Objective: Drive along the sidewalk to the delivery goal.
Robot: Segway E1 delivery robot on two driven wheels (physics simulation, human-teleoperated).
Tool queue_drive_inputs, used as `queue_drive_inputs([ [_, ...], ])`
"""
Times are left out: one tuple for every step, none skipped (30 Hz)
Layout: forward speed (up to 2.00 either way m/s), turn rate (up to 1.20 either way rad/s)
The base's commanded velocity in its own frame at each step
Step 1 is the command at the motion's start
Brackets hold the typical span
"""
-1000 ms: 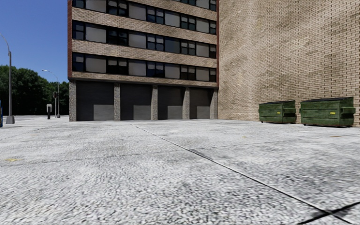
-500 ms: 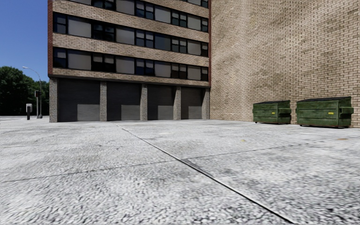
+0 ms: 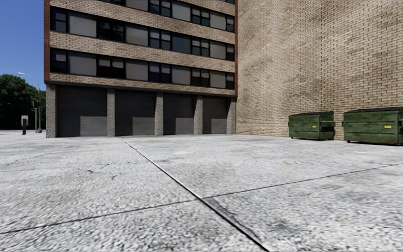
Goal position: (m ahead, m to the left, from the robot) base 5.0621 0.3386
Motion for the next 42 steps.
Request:
queue_drive_inputs([
  [1.81,0.00],
  [1.81,0.00],
  [1.83,0.00],
  [1.84,0.00],
  [1.84,0.00],
  [1.84,0.00],
  [1.84,0.00],
  [1.84,0.00],
  [1.84,0.00],
  [1.84,0.00],
  [1.84,0.09],
  [1.84,0.14],
  [1.84,0.21],
  [1.84,0.21],
  [1.84,0.23],
  [1.84,0.24],
  [1.84,0.25],
  [1.84,0.25],
  [1.84,0.25],
  [1.84,0.25],
  [1.84,0.25],
  [1.84,0.26],
  [1.84,0.26],
  [1.84,0.28],
  [1.84,0.34],
  [1.84,0.38],
  [1.84,0.38],
  [1.84,0.40],
  [1.84,0.40],
  [1.84,0.40],
  [1.84,0.40],
  [1.84,0.40],
  [1.84,0.38],
  [1.84,0.25],
  [1.84,0.25],
  [1.84,0.12],
  [1.84,0.01],
  [1.84,0.00],
  [1.84,0.00],
  [1.84,0.00],
  [1.84,0.00],
  [1.84,0.00],
])
